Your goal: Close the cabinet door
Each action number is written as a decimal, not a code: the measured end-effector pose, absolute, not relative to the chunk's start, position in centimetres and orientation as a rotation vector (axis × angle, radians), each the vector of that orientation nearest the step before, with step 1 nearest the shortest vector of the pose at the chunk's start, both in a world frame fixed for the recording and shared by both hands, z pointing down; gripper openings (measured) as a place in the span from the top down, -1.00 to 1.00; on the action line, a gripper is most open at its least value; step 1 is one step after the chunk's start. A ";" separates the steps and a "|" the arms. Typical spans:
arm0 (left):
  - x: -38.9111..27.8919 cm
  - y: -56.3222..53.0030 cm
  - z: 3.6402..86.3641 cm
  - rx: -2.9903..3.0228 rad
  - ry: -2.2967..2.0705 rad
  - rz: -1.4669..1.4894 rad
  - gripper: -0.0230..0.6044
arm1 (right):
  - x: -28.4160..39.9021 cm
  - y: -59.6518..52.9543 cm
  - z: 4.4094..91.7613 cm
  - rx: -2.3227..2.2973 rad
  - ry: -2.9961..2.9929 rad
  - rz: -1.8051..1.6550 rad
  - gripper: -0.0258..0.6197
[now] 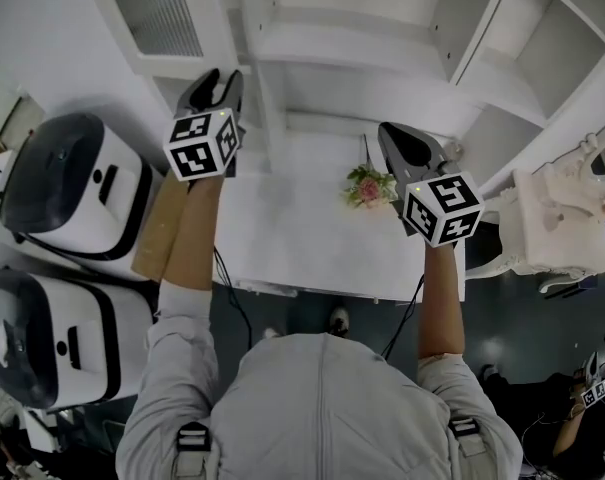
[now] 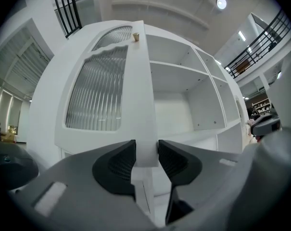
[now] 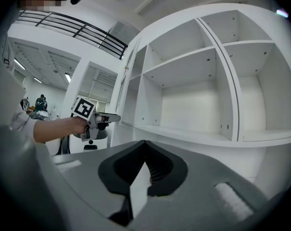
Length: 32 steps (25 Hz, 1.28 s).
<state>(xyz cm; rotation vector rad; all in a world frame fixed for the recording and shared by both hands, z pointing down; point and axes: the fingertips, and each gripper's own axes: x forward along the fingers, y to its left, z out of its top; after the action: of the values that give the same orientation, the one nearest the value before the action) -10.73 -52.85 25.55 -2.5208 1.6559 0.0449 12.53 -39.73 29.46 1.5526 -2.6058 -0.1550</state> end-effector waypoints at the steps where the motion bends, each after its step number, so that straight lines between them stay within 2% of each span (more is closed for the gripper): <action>1: -10.6 -53.1 25.6 -2.521 1.652 0.045 0.41 | 12.7 -39.8 29.6 1.557 -2.598 -0.154 0.92; 15: -8.9 -57.5 25.4 -2.540 1.609 0.031 0.48 | 14.2 -41.3 29.9 1.611 -2.536 -0.145 0.92; 19: -9.1 -58.5 25.4 -2.539 1.619 0.048 0.68 | 14.9 -41.2 30.2 1.638 -2.512 -0.138 0.92; 32: -8.9 -58.9 25.4 -2.543 1.564 0.024 0.68 | 15.3 -40.7 29.9 1.668 -2.495 -0.139 0.92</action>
<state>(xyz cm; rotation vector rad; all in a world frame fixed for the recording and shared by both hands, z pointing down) -8.88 -58.89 25.36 -2.5429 1.5643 0.0241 15.31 -40.72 29.92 1.6683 -2.4947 -0.1386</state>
